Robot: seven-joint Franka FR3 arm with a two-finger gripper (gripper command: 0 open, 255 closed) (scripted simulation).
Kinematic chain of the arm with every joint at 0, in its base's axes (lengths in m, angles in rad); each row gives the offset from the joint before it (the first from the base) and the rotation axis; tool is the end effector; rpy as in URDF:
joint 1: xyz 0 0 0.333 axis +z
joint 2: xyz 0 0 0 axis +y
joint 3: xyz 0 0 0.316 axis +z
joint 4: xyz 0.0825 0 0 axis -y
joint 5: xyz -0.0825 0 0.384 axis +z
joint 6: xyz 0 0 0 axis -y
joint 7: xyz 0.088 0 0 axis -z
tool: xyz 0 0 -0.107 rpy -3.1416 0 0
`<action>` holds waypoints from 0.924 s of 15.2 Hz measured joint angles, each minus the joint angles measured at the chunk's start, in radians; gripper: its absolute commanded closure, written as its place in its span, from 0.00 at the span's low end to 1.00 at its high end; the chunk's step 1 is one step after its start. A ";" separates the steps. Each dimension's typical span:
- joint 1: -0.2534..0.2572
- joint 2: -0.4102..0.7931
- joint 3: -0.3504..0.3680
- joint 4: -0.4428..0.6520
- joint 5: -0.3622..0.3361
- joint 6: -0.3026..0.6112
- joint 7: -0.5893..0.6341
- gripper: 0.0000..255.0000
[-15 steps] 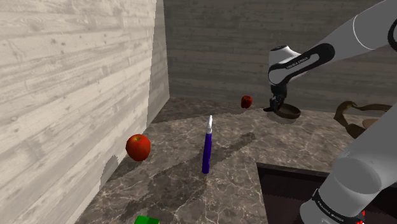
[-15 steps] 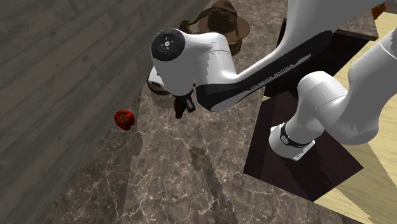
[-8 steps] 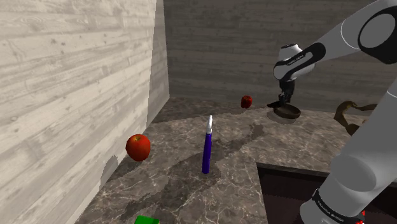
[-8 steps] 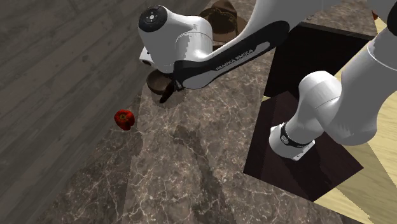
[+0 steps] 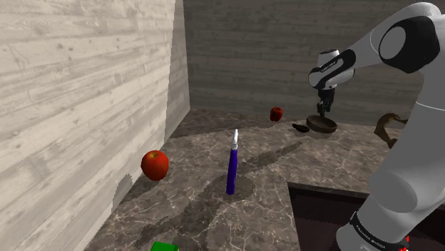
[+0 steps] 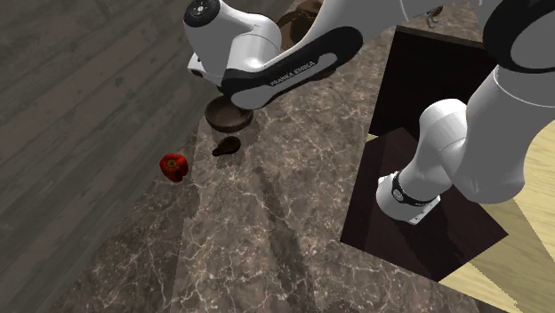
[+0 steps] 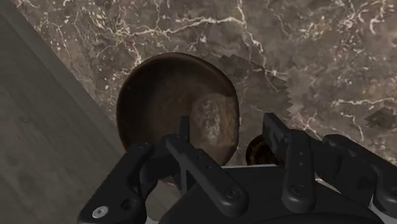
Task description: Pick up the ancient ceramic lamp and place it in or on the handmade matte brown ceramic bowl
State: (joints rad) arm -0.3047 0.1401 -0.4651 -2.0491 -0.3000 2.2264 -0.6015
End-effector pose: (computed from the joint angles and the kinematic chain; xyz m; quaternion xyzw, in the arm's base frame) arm 0.4129 -0.4053 0.3855 0.9881 0.0077 -0.0781 0.1321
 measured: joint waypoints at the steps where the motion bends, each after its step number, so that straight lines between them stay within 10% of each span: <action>1: 0.001 0.021 0.007 0.012 0.020 0.004 0.000 0.00; 14: 0.002 0.263 0.116 0.146 0.250 0.047 0.003 0.00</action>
State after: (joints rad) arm -0.3024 0.4034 -0.3493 -1.9035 -0.0500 2.2736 -0.5985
